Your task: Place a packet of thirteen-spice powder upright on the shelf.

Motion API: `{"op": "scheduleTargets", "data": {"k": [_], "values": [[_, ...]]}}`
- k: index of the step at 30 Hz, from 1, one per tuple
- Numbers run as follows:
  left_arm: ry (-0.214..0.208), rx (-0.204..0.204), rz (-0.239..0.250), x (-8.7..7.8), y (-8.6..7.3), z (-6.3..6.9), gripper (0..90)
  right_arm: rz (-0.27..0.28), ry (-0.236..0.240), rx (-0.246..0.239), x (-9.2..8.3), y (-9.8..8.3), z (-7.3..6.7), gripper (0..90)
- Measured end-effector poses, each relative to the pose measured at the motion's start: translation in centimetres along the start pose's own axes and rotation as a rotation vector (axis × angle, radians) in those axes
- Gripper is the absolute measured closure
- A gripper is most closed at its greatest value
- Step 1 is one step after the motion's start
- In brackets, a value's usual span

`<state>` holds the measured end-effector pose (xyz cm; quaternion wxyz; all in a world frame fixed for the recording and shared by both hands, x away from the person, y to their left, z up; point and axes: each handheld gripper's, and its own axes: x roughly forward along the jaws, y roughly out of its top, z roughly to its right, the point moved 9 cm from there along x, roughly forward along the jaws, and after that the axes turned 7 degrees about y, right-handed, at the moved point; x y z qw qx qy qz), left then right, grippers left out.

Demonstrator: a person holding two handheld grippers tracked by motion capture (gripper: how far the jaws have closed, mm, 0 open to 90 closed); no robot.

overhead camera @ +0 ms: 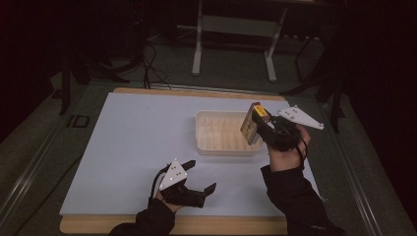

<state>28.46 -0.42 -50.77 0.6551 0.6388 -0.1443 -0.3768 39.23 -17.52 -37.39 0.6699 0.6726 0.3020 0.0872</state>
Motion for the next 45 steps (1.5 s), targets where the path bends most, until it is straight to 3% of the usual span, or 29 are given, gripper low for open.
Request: {"op": "scheduleTargets", "data": {"k": [14, 22, 34, 45], "values": [[0.026, -0.017, 0.017, 0.0, -0.3, -0.8, 2.3, 0.010, -0.130, -0.002, 2.6, -1.0, 4.1, 67.7], [0.025, -0.018, 0.015, 0.1, -0.4, -0.8, 2.3, 0.001, -0.178, 0.004, 4.0, -1.8, 6.0, 67.7], [0.017, -0.013, 0.025, 0.1, -0.3, -0.5, 2.4, -0.016, -0.243, 0.017, 6.5, -3.8, 7.5, 67.7], [0.003, -0.015, 0.015, 0.2, -0.7, -0.4, 2.5, -0.046, -0.266, 0.032, 8.2, -6.3, 8.4, 67.7]]}}
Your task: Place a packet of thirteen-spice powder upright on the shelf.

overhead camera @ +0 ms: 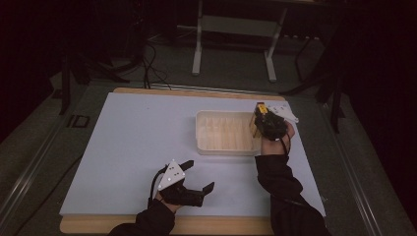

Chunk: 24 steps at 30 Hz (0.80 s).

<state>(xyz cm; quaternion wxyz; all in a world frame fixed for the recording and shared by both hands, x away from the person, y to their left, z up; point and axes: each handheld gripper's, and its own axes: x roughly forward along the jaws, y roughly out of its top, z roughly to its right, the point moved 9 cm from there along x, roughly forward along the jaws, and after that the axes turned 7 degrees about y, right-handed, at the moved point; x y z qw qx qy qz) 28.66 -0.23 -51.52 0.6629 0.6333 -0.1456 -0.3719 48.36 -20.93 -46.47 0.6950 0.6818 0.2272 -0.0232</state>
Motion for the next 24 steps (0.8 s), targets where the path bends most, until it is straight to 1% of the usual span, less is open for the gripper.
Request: {"op": "scheduleTargets", "data": {"k": [2, 5, 9, 10, 12, 17, 21, 23, 24], "values": [[0.002, 0.004, 0.000, 0.0, 0.0, 0.0, 2.5, -0.006, -0.015, -0.005, 0.4, -0.4, 0.2, 67.7], [-0.002, 0.004, 0.006, 0.0, 0.1, 0.0, 2.5, -0.013, -0.022, 0.004, 0.8, -1.2, 0.3, 67.7], [-0.007, 0.004, -0.004, 0.1, -0.2, 0.0, 2.5, -0.021, -0.026, 0.015, 1.2, -2.1, 0.2, 67.7], [-0.007, 0.005, -0.006, 0.1, -0.2, -0.1, 2.5, -0.025, -0.021, 0.025, 1.4, -2.3, 0.1, 67.7], [-0.002, 0.011, -0.004, 0.0, -0.2, -0.1, 2.5, -0.034, -0.021, 0.024, 1.6, -2.7, -0.1, 67.6], [-0.001, 0.000, 0.004, -0.1, 0.0, -0.2, 2.5, -0.049, -0.024, 0.027, 1.9, -3.2, -0.2, 67.6], [-0.003, 0.004, 0.003, -0.1, 0.0, -0.1, 2.5, -0.057, -0.026, 0.031, 2.1, -3.5, -0.1, 67.6], [-0.004, 0.007, 0.001, -0.1, -0.1, -0.1, 2.5, -0.068, -0.026, 0.046, 2.4, -3.7, 0.0, 67.6], [-0.005, 0.008, 0.000, -0.1, -0.1, -0.1, 2.5, -0.071, -0.028, 0.044, 2.4, -3.8, 0.0, 67.6]]}}
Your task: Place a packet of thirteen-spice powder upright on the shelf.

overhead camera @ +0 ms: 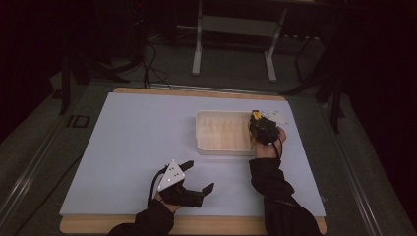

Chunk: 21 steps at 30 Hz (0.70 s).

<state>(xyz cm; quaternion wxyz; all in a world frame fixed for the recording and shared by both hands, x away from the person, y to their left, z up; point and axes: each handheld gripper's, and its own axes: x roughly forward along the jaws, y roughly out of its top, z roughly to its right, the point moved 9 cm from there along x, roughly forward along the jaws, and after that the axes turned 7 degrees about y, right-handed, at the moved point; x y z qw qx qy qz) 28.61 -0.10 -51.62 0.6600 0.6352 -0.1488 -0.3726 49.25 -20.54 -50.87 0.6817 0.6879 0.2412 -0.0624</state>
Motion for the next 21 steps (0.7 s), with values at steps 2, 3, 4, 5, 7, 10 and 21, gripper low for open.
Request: {"op": "scheduleTargets", "data": {"k": [2, 3, 4, 5, 7, 10, 21], "values": [[0.002, 0.005, -0.001, 0.0, 0.0, 0.0, 2.5, -0.015, 0.002, 0.004, 0.2, -0.3, 0.1, 67.5], [0.002, 0.000, 0.002, 0.0, 0.0, 0.0, 2.5, -0.020, 0.001, 0.002, 0.3, -0.5, 0.1, 67.5], [0.004, 0.000, 0.000, 0.0, 0.0, -0.1, 2.5, -0.021, 0.002, 0.003, 0.4, -0.7, 0.1, 67.3], [0.004, 0.000, -0.001, 0.0, 0.0, -0.1, 2.5, -0.018, 0.001, 0.001, 0.3, -0.7, 0.1, 67.3], [0.005, 0.001, -0.001, 0.0, 0.0, 0.0, 2.5, -0.019, -0.004, -0.010, 0.3, -0.8, -0.1, 67.1], [0.004, 0.004, 0.000, 0.0, 0.0, 0.0, 2.5, -0.015, -0.004, -0.013, 0.0, -1.1, -0.2, 67.0], [0.009, -0.004, -0.001, 0.0, 0.1, -0.1, 2.5, -0.001, 0.003, -0.014, -0.9, -1.9, -0.4, 65.6]]}}
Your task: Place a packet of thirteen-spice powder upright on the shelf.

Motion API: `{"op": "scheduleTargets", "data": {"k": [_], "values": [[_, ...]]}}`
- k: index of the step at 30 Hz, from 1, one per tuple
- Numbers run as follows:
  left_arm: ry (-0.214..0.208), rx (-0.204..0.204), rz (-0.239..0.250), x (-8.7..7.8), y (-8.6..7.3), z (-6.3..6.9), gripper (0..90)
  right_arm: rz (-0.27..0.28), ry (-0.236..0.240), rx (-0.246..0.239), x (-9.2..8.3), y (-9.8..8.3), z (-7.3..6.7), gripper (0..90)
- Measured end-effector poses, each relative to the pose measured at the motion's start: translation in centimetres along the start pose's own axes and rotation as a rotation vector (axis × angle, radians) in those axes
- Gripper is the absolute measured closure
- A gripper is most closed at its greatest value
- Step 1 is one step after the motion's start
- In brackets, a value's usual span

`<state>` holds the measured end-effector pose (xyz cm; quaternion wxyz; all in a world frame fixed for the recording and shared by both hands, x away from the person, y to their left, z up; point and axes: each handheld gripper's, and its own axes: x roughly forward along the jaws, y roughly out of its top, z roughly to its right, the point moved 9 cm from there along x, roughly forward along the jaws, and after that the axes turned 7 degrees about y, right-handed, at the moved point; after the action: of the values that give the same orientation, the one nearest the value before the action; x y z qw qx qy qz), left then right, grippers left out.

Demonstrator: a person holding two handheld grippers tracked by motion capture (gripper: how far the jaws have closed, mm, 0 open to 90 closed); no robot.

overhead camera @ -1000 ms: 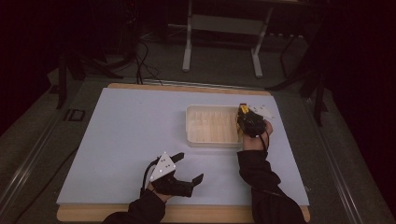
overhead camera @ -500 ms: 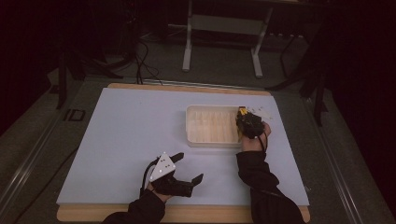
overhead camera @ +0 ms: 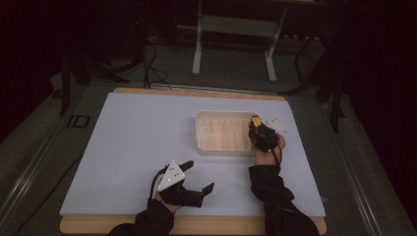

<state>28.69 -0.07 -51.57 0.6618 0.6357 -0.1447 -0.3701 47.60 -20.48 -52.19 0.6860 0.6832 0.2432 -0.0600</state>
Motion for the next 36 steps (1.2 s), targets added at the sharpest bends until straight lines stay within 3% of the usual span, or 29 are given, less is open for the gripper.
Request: {"op": "scheduleTargets", "data": {"k": [10, 23, 27, 32, 36], "values": [[-0.005, 0.000, 0.001, 0.0, 0.1, 0.1, 2.5, -0.015, 0.032, -0.009, -0.1, -0.1, -0.1, 52.5], [-0.009, 0.004, 0.001, 0.1, 0.1, 0.2, 2.5, -0.024, 0.091, -0.034, -1.7, 1.8, 0.4, 35.3], [-0.014, 0.010, 0.000, 0.1, 0.1, 0.3, 2.5, -0.028, 0.150, -0.007, -2.6, 2.5, 0.3, 27.2], [-0.034, 0.011, 0.004, 0.0, 0.2, 0.6, 2.5, -0.018, 0.186, -0.018, -3.9, 3.2, 0.3, 19.9], [-0.037, 0.014, 0.002, 0.0, 0.2, 0.7, 2.5, -0.024, 0.242, -0.034, -4.8, 3.3, 0.0, 13.7]]}}
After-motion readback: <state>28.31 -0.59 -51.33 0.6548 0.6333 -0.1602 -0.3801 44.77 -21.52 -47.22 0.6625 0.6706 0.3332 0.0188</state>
